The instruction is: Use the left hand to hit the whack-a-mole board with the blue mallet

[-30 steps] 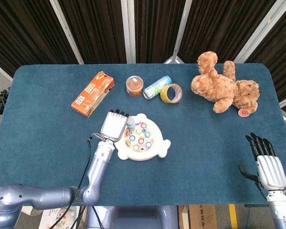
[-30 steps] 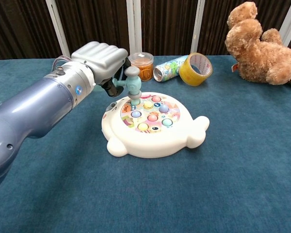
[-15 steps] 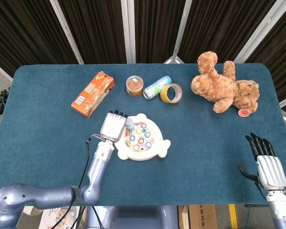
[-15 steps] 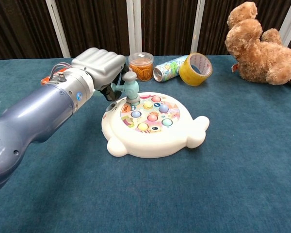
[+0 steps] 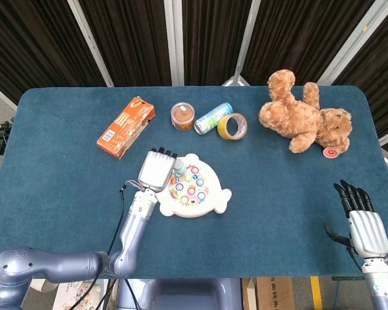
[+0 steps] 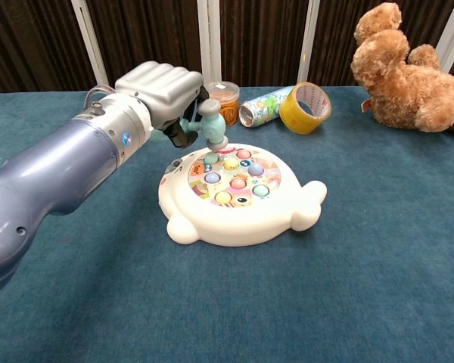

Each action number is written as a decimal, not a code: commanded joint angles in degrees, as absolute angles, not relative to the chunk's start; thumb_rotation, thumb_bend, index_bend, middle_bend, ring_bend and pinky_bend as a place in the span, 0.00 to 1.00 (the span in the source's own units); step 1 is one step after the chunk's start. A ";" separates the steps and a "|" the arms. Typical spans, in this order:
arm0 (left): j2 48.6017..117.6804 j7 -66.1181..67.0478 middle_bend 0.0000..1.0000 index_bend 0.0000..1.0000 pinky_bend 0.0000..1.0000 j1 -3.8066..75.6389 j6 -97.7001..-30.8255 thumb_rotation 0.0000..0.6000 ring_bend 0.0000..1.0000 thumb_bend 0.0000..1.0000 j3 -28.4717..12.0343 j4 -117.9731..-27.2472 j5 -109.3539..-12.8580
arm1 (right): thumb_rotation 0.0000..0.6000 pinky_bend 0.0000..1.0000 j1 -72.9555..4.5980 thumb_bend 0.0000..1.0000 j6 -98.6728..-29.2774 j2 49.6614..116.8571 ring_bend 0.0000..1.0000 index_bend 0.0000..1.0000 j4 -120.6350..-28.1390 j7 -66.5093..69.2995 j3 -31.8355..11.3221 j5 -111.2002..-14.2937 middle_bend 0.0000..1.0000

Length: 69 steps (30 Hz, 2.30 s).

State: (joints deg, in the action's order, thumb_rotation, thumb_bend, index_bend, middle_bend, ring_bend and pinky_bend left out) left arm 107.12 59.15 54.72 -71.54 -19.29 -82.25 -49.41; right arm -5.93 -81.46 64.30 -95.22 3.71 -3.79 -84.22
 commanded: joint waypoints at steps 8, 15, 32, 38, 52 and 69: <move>107.70 61.74 0.48 0.66 0.51 56.78 -71.91 1.00 0.37 0.64 -19.94 -84.19 -47.90 | 1.00 0.00 -5.94 0.32 -81.43 64.16 0.00 0.00 -95.29 4.02 -3.80 -84.27 0.00; 109.03 61.90 0.48 0.66 0.51 57.32 -71.86 1.00 0.37 0.64 -19.36 -82.64 -47.00 | 1.00 0.00 -5.99 0.32 -81.19 64.14 0.00 0.00 -95.33 4.15 -3.73 -84.21 0.00; 110.17 62.62 0.48 0.66 0.51 57.43 -71.72 1.00 0.37 0.64 -17.61 -80.37 -45.30 | 1.00 0.00 -6.03 0.32 -81.11 64.11 0.00 0.00 -95.40 4.33 -3.79 -84.10 0.00; 110.53 62.40 0.48 0.66 0.51 57.33 -71.32 1.00 0.37 0.64 -17.06 -79.66 -45.03 | 1.00 0.00 -6.07 0.32 -81.01 64.11 0.00 0.00 -95.41 4.33 -3.72 -84.16 0.00; 108.43 60.99 0.48 0.66 0.51 56.62 -73.38 1.00 0.37 0.64 -18.05 -83.33 -46.65 | 1.00 0.00 -6.02 0.32 -81.09 64.09 0.00 0.00 -95.38 4.22 -3.69 -84.17 0.00; 93.56 54.93 0.48 0.65 0.51 46.28 -78.21 1.00 0.37 0.64 -10.12 -98.00 -51.61 | 1.00 0.00 -5.96 0.32 -81.53 64.39 0.00 0.00 -94.97 3.02 -3.41 -84.96 0.00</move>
State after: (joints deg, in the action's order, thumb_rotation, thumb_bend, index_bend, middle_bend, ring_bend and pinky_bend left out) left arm 94.85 56.16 47.60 -77.60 -11.36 -97.06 -50.89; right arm -5.96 -81.54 64.38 -94.98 3.02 -3.42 -84.96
